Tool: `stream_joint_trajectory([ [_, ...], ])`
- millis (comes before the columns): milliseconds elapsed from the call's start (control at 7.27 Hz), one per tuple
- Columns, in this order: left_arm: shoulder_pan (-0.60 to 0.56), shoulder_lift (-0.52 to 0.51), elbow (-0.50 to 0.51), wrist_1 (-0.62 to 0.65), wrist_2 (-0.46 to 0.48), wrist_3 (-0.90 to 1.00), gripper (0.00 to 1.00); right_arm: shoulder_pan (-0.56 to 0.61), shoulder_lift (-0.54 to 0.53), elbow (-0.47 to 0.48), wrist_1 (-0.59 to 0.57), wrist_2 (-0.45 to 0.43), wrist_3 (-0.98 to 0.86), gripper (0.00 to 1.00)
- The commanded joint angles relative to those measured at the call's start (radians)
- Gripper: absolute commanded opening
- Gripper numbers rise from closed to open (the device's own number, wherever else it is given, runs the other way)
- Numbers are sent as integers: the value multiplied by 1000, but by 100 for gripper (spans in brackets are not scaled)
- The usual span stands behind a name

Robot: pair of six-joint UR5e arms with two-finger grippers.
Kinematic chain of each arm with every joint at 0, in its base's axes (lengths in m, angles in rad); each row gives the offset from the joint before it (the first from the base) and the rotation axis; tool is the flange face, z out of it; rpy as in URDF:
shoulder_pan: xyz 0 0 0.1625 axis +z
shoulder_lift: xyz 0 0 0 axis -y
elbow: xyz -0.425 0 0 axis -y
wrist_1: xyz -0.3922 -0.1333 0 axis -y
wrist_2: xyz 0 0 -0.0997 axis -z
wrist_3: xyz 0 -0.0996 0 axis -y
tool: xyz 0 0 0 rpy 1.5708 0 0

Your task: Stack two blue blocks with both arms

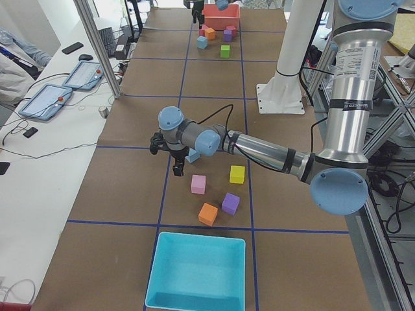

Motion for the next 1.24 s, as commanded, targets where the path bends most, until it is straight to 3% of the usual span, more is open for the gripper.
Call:
stream_joint_trajectory([
  [0, 81, -46, -9, -3, 11, -82, 99, -34, 17, -12, -1, -3, -20, 100],
  [138, 130, -75, -12, -32, 60, -182, 99, -47, 49, -33, -1, -5, -26, 100],
  [550, 224, -148, 9, -38, 96, -183, 99, -76, 53, -50, 1, -28, -82, 100],
  [688, 251, -154, 8, -38, 157, -181, 99, -76, 53, -70, 2, -26, -109, 100],
  [1100, 273, -178, 9, -38, 169, -172, 99, -76, 47, -101, 14, -19, -141, 100],
])
